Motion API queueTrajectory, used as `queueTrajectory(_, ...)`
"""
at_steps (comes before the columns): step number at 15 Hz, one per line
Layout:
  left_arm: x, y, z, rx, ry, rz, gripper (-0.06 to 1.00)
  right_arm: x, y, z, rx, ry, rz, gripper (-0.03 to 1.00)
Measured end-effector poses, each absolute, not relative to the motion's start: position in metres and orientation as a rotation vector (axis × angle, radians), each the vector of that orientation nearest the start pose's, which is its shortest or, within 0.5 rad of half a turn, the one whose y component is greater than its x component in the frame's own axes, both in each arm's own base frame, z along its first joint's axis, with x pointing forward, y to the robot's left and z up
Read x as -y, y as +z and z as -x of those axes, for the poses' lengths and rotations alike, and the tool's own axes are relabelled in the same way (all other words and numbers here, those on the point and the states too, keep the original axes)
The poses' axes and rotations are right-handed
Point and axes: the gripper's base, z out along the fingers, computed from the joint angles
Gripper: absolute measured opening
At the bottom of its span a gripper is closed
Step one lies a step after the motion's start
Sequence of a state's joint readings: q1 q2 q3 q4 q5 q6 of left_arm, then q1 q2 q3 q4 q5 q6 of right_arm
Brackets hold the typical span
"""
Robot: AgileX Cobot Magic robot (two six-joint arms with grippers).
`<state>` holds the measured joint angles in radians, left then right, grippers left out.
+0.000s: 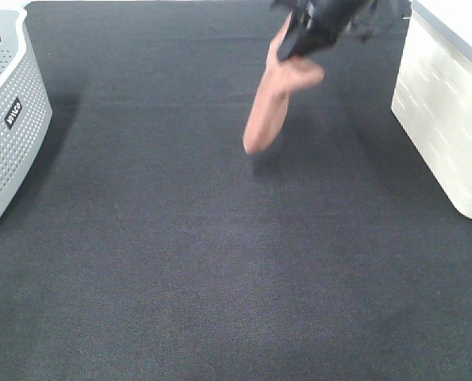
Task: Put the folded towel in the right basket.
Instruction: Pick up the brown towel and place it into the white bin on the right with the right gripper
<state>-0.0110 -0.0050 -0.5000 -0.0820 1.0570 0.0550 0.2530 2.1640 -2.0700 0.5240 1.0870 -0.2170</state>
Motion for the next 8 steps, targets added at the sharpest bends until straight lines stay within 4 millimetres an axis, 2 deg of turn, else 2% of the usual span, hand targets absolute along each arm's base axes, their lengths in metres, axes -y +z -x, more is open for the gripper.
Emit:
queueTrajectory(2, 0.006, 0.278, 0.006, -2.032, -0.07, -0.071, 0.88, -0.144, 0.317, -0.448, -2.51, 0.694, 0.401, 0.04)
queueTrajectory(3, 0.006, 0.278, 0.006, -2.032, -0.07, -0.071, 0.88, -0.144, 0.317, -0.448, -2.51, 0.694, 0.401, 0.04)
queueTrajectory(6, 0.006, 0.278, 0.006, -2.032, -0.07, -0.071, 0.88, -0.091, 0.356, -0.443, -2.44, 0.641, 0.269, 0.04)
queueTrajectory(8, 0.006, 0.278, 0.006, -2.032, -0.07, -0.071, 0.88, -0.045, 0.372, -0.441, -2.409, 0.593, 0.153, 0.04)
